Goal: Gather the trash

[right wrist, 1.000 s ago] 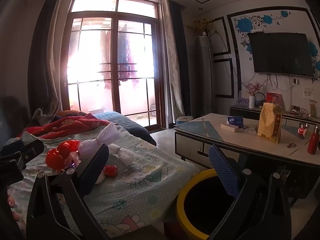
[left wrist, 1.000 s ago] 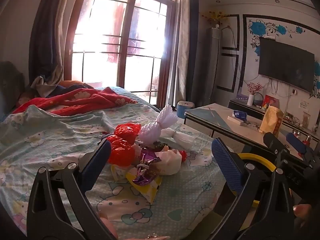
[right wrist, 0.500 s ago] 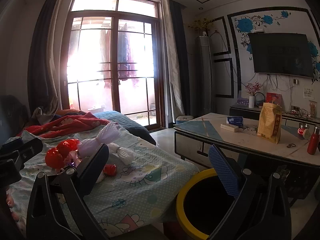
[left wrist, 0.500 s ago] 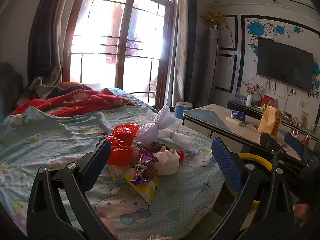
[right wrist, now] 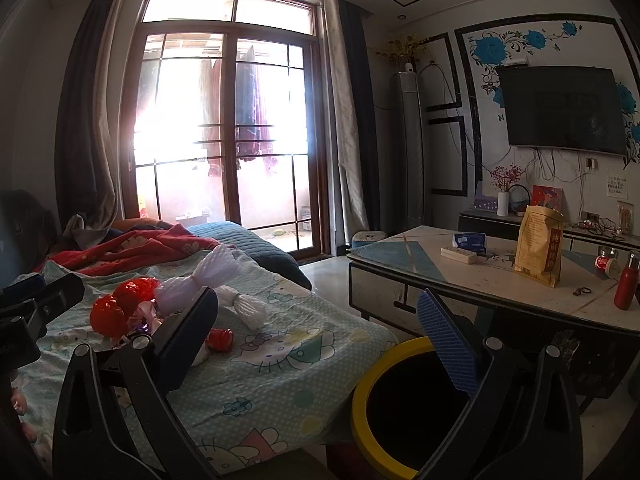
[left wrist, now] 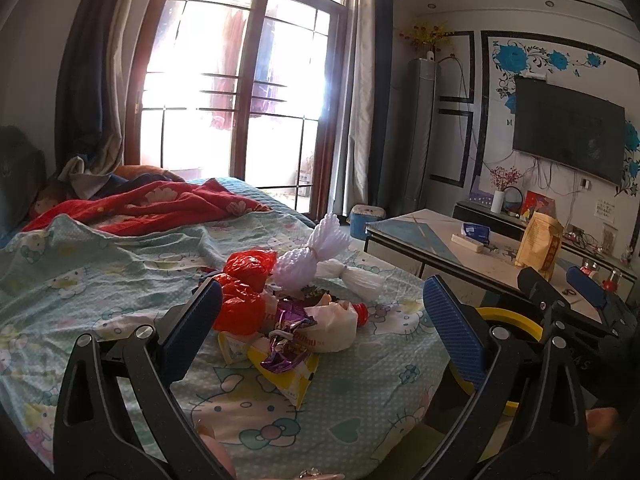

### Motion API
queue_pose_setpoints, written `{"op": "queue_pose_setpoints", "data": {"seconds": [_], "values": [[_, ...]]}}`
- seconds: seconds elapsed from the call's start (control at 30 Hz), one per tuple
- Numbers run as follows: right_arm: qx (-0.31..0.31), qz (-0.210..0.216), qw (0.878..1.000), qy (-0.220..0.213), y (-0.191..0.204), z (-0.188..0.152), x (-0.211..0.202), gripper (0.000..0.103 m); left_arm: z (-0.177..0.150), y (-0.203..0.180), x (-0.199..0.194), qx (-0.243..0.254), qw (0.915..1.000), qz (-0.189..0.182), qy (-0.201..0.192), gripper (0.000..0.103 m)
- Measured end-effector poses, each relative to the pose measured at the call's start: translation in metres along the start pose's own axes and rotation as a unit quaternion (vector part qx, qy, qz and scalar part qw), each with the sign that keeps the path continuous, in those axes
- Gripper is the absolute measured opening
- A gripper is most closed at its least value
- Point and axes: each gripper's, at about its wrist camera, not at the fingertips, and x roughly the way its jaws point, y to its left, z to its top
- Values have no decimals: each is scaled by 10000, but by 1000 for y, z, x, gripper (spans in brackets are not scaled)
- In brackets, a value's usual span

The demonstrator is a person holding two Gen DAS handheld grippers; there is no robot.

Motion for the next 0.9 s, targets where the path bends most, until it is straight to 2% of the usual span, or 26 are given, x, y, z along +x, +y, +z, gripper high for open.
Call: {"op": "queue_pose_setpoints", "data": {"seconds": [0.63,0.9], "values": [[-3,27,10000,31,1,-5,5,97,1,0,1,-30,10000,13,13,92],[-60,162,9997,169,5,-7,13,97,-5,16,8,-192,9997,127,95,92]]}}
